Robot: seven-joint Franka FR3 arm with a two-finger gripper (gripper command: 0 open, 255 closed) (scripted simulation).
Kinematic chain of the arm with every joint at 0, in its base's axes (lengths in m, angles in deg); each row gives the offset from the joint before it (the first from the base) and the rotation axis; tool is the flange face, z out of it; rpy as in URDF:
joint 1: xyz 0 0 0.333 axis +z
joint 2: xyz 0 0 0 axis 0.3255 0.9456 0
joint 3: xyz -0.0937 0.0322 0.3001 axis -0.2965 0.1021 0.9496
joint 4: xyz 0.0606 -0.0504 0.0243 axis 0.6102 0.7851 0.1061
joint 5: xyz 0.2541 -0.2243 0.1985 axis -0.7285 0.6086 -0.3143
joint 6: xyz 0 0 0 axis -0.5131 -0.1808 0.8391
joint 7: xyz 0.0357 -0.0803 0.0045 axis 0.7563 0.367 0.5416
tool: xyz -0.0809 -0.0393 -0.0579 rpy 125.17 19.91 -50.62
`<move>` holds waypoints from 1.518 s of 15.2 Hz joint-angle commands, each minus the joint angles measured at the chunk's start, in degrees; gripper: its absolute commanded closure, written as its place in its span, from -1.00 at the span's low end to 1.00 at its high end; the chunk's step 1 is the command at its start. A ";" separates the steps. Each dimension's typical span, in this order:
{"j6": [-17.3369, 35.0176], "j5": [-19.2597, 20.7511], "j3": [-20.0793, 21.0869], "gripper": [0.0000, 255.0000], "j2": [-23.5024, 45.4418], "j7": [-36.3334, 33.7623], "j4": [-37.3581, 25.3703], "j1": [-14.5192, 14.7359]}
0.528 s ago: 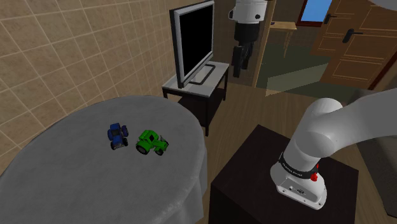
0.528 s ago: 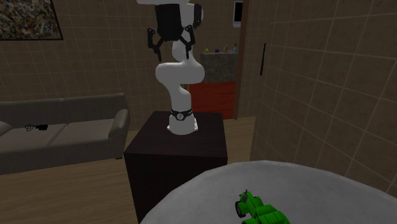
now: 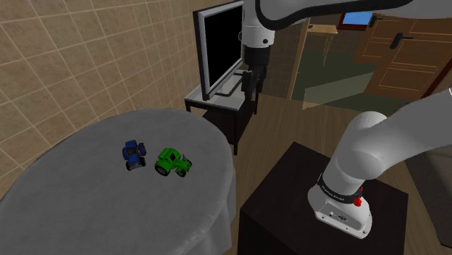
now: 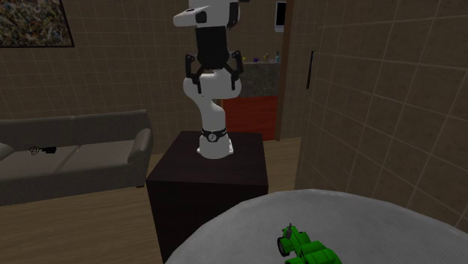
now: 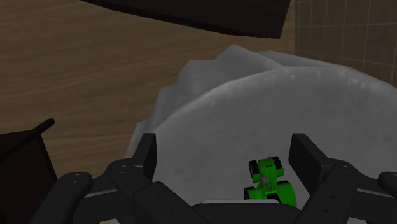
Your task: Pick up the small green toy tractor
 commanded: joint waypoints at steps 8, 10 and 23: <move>13.70 -0.92 6.37 -1.00 15.82 -5.27 -1.93 1.55; 16.37 -0.51 7.62 -1.00 19.86 -6.58 -3.19 1.79; 27.86 8.02 12.15 -1.00 48.55 -17.04 -18.54 5.12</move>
